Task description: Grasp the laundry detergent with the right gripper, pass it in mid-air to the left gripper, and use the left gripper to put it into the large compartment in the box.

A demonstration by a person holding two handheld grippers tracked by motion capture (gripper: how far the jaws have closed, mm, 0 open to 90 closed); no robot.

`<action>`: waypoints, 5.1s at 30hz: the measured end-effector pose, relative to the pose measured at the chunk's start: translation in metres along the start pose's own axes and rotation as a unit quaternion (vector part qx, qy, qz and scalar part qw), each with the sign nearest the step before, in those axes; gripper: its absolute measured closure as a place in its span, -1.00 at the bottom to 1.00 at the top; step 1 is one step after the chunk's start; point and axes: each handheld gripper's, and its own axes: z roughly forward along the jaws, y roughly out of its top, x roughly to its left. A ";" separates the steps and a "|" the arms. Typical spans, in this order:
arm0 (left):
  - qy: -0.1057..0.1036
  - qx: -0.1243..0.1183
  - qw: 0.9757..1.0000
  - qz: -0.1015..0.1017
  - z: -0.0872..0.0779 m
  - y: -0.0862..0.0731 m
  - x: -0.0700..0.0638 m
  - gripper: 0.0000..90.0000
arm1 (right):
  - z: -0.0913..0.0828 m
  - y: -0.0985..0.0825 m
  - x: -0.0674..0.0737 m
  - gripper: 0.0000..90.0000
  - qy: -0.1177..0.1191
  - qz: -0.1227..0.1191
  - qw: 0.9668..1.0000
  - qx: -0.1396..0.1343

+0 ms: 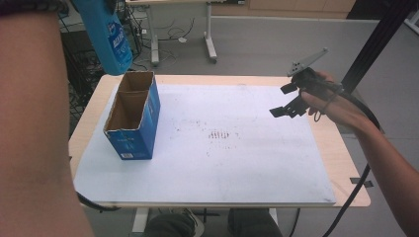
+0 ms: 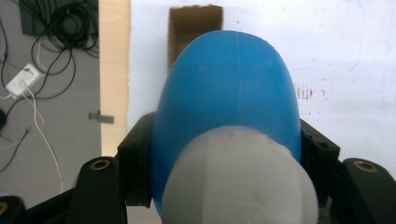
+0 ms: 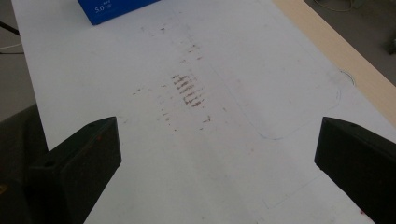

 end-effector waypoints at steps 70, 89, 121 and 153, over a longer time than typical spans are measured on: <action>-0.021 0.052 0.998 -0.025 0.245 -0.029 0.031 -0.18 | 0.017 0.002 0.004 -0.99 0.007 -0.018 1.000 0.020; -0.021 0.063 0.998 -0.004 0.291 -0.036 0.020 -0.18 | 0.020 -0.007 0.001 -0.99 0.007 -0.010 1.000 0.024; -0.017 0.066 0.998 0.004 0.305 -0.044 0.021 -0.18 | 0.018 -0.008 0.001 -0.99 -0.004 -0.013 1.000 0.025; -0.018 0.059 0.998 0.000 0.306 -0.045 0.022 -0.19 | 0.014 -0.006 -0.001 -0.99 -0.009 -0.015 1.000 0.025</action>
